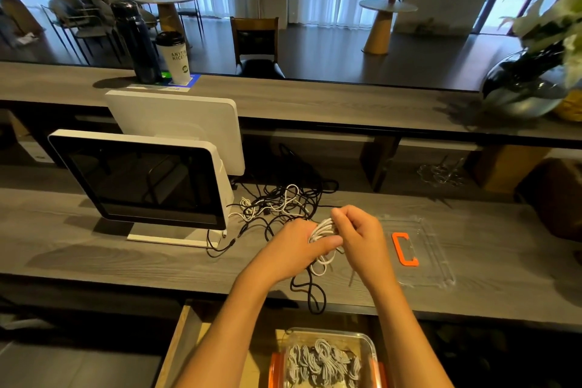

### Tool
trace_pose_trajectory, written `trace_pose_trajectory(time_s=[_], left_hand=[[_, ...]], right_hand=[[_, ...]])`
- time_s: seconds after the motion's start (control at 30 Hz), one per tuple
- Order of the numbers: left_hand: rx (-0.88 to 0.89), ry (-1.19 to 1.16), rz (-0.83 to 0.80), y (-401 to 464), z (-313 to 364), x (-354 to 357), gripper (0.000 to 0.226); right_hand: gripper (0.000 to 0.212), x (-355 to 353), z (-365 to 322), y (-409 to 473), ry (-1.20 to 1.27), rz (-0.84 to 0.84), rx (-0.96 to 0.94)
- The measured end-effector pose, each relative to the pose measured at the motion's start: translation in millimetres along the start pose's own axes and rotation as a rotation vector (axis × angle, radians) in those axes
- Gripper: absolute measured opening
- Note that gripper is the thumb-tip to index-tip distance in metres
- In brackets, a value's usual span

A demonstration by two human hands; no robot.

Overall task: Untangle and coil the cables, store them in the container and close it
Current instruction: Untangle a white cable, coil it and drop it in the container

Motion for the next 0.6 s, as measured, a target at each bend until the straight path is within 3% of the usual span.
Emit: trace_pose_trajectory(time_s=[0.13, 0.33, 0.47, 0.6], left_hand=[[0.056, 0.012, -0.037, -0.1, -5.5, -3.5, 0.037], [0.038, -0.311, -0.129, -6.5, -2.5, -2.8, 0.022], [0.017, -0.353, -0.057, -12.7, -3.5, -9.2, 0.034], [0.018, -0.194, 0.001, -11.1, -14.4, -19.5, 0.038]], right_hand=[[0.033, 1.9, 7.3, 1.2, 0.069, -0.008, 0.078], [0.034, 3.5, 7.3, 2.4, 0.140, -0.012, 0.084], [0.045, 4.9, 1.4, 1.5, 0.158, -0.157, 0.088], [0.049, -5.1, -11.7, 0.7, 0.141, -0.311, 0.049]])
Point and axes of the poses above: each hand's wrist, its own y-axis towards the middle knuckle, its own x-axis out of the palm, z = x × y, the point moved 6 cm from there along y, towards the middle knuckle, and after that the axes turned 8 degrees about y, right-handed, at the moved point
